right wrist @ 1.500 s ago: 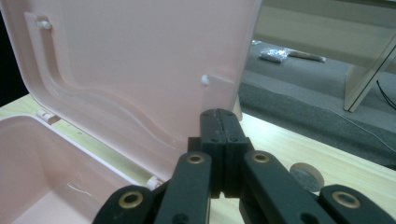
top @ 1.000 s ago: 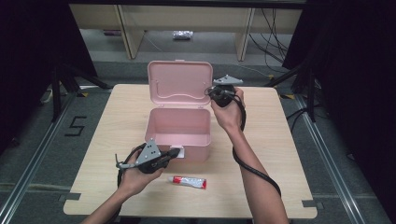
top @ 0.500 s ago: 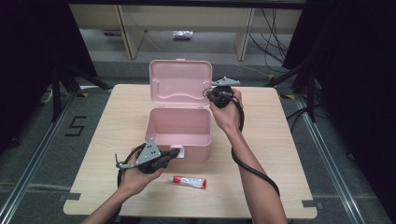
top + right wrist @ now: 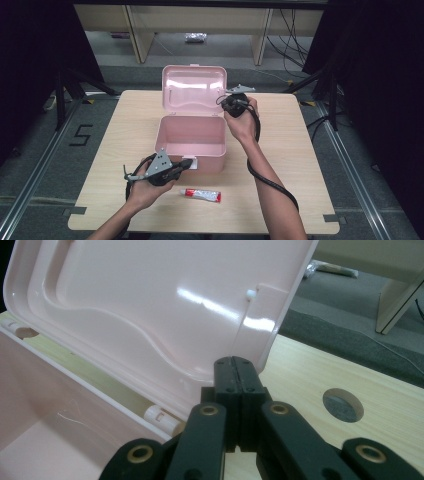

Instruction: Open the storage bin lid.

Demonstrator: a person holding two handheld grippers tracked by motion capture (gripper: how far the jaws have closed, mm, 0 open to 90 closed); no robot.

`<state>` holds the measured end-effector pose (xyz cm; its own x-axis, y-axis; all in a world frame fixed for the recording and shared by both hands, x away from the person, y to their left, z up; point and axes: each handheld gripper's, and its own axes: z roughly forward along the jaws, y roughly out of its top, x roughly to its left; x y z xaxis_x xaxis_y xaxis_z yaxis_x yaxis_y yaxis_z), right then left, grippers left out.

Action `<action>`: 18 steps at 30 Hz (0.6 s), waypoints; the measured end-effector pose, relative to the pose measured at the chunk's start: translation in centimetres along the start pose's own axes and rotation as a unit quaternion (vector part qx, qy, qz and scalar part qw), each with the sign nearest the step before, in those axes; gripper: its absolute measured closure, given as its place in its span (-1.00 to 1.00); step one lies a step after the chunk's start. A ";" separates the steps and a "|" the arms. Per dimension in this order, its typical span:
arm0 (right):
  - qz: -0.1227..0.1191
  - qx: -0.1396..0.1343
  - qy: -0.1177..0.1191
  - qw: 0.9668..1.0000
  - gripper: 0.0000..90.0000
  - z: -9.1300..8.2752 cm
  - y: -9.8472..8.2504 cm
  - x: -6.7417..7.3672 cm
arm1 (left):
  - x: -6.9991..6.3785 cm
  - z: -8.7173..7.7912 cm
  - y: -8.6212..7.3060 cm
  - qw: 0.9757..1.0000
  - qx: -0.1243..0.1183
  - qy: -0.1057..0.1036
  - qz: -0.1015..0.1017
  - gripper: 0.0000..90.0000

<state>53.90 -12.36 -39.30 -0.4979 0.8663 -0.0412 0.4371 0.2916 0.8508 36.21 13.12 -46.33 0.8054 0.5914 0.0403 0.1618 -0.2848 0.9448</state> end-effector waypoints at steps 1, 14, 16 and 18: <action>-0.007 0.000 -0.001 1.000 1.00 0.1 -0.1 -0.1 | 0.0 0.0 0.0 1.000 0.000 0.000 0.002 0.99; 0.000 0.020 0.010 1.000 1.00 0.5 -0.7 -0.2 | -0.1 0.1 0.0 1.000 -0.002 -0.007 -0.007 0.99; 0.004 0.016 0.012 1.000 1.00 0.5 -0.8 -0.1 | 0.0 0.0 0.0 1.000 0.001 0.000 0.005 0.99; 0.000 0.013 0.011 1.000 1.00 0.4 -0.8 -0.1 | -0.1 0.0 0.0 1.000 0.000 0.001 0.004 0.99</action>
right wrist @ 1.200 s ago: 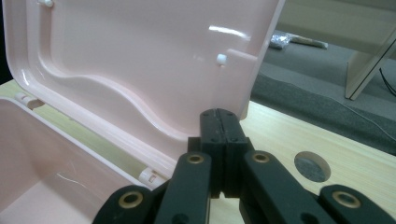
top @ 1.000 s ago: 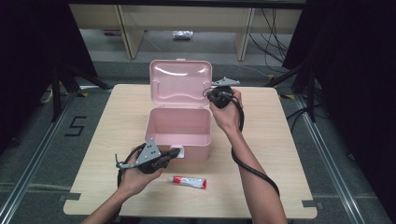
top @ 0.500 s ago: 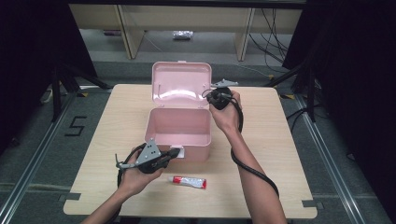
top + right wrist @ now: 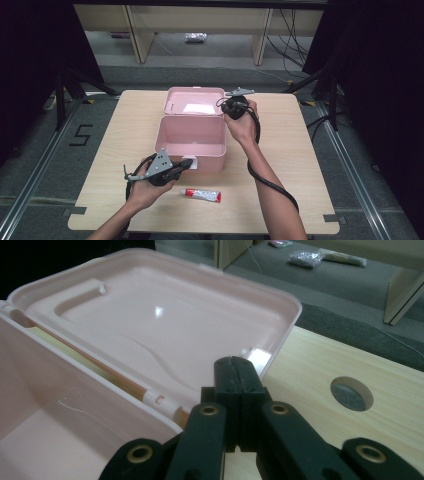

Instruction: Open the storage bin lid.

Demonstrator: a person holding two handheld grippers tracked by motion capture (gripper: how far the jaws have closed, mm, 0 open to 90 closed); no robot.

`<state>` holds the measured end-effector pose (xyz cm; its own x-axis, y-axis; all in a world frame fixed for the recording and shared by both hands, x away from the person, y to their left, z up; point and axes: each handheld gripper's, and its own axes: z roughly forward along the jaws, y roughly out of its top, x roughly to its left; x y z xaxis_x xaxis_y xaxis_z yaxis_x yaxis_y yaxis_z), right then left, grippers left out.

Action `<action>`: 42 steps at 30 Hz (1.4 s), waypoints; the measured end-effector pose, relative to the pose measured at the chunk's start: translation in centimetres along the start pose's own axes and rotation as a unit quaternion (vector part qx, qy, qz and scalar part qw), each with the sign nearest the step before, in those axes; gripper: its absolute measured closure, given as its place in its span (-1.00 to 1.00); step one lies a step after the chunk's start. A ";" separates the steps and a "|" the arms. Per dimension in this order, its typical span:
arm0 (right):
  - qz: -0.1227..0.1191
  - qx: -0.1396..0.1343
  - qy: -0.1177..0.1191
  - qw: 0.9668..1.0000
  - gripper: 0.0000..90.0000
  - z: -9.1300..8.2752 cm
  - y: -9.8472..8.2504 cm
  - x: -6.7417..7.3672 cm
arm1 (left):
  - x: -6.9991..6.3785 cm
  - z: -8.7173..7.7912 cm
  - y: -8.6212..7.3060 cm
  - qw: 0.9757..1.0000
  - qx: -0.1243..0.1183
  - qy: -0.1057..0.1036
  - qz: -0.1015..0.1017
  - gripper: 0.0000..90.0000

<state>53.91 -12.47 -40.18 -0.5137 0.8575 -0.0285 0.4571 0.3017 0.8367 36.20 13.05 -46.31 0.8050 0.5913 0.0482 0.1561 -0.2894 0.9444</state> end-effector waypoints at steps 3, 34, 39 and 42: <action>-0.003 -0.003 -0.003 1.000 1.00 -0.2 0.1 0.0 | 0.0 0.0 0.0 1.000 0.000 0.000 -0.001 0.99; -0.028 0.011 0.052 0.998 0.80 -5.5 -2.2 1.8 | 0.0 0.0 0.1 1.000 0.002 0.000 0.000 0.99; -0.042 0.006 0.066 0.997 0.75 -6.8 -2.5 2.5 | 0.0 0.0 0.1 1.000 0.003 0.002 -0.001 0.99; -0.041 0.002 0.074 0.996 0.73 -7.4 -2.9 2.7 | 0.0 0.0 0.1 1.000 0.003 0.002 0.000 0.98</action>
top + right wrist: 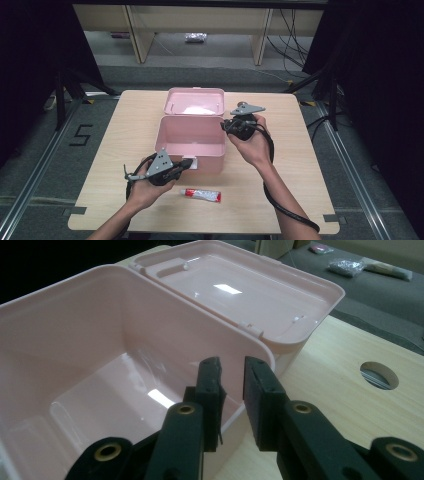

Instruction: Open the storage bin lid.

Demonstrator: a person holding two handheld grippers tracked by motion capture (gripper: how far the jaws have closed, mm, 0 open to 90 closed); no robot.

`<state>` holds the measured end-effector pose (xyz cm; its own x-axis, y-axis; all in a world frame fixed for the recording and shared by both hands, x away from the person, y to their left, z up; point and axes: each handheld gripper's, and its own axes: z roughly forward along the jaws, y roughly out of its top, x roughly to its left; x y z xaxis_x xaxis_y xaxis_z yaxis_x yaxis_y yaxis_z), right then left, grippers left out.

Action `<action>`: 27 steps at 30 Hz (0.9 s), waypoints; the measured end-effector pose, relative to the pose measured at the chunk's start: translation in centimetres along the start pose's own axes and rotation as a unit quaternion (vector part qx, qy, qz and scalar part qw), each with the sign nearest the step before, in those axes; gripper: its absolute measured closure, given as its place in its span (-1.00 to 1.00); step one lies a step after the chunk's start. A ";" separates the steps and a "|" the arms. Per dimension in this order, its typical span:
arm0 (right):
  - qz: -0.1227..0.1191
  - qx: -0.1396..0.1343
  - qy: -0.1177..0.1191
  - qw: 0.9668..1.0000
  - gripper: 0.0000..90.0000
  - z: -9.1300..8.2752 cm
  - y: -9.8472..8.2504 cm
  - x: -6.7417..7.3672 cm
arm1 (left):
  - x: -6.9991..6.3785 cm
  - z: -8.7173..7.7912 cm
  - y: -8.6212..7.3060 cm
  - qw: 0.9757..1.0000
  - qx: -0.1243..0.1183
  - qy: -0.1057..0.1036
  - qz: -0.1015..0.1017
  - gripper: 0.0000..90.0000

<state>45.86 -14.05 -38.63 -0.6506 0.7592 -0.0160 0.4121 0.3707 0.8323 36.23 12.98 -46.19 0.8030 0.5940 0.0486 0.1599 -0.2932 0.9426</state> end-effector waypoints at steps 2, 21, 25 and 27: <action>0.004 0.001 0.000 1.000 0.71 -0.4 -0.3 0.3 | 0.0 0.0 0.0 1.000 0.001 -0.001 0.000 0.98; -0.007 0.014 0.025 1.000 0.66 -2.7 -2.3 1.8 | 0.1 -0.1 0.2 1.000 -0.001 -0.005 0.003 0.88; -0.009 0.011 0.030 0.999 0.65 -3.0 -2.6 2.2 | 0.0 -0.2 0.3 1.000 0.001 -0.006 0.006 0.84; -0.006 0.002 0.035 0.999 0.65 -3.2 -2.8 2.6 | -0.1 -0.3 0.4 1.000 0.000 -0.004 0.007 0.80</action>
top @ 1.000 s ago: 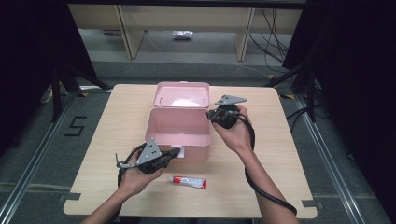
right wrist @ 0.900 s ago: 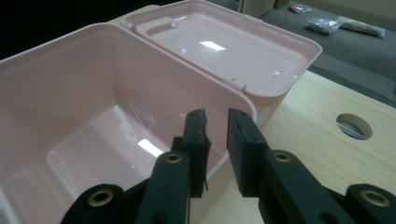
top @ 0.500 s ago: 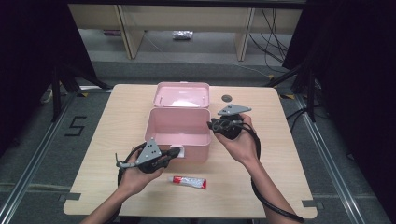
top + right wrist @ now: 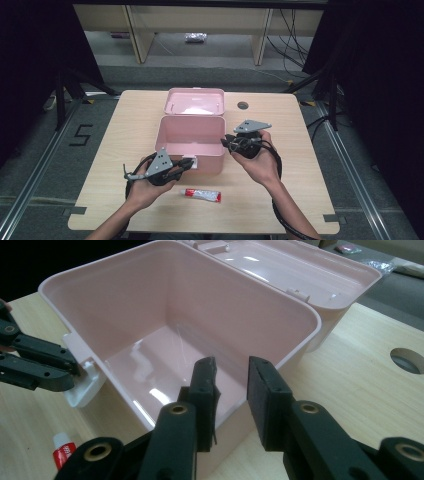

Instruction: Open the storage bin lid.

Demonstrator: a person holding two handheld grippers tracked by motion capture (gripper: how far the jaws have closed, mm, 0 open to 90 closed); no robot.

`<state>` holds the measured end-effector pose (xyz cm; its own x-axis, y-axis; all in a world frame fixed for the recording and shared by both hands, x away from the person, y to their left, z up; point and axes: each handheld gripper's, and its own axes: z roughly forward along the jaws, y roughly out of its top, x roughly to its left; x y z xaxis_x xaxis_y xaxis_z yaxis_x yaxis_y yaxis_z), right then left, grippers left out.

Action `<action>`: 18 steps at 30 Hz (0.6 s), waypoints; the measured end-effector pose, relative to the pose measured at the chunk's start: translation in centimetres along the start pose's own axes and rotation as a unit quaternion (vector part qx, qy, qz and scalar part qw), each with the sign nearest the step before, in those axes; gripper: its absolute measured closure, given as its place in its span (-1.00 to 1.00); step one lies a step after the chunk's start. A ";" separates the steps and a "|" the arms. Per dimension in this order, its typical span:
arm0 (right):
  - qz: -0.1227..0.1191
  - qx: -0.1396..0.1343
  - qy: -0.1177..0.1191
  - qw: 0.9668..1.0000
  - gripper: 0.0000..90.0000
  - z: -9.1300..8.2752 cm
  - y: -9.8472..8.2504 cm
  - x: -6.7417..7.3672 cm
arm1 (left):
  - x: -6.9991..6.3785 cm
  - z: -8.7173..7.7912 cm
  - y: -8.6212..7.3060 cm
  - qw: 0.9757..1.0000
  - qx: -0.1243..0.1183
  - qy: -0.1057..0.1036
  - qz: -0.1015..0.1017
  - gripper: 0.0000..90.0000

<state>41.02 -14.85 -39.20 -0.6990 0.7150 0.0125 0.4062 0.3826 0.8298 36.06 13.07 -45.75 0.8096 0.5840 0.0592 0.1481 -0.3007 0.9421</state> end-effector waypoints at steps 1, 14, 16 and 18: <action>-0.004 0.006 -0.002 1.000 0.64 -0.3 0.0 0.0 | 0.0 -0.1 0.0 1.000 -0.004 -0.001 0.003 0.79; -0.012 0.002 0.006 1.000 0.58 -1.5 -1.4 -0.1 | -1.3 -1.2 1.2 0.998 -0.011 -0.058 0.013 0.31; -0.014 -0.005 0.004 1.000 0.57 -1.7 -1.6 -0.3 | -1.7 -1.1 1.3 0.997 -0.006 -0.078 0.020 0.24; -0.007 0.005 0.008 1.000 0.57 -1.9 -1.6 -0.3 | -1.9 -1.1 1.3 0.996 -0.003 -0.085 0.022 0.17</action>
<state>39.48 -16.80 -39.49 -0.7138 0.7003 0.0109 0.4028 0.3977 0.8244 34.09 12.40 -44.30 0.9002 0.4331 0.0445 0.1065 -0.3183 0.9420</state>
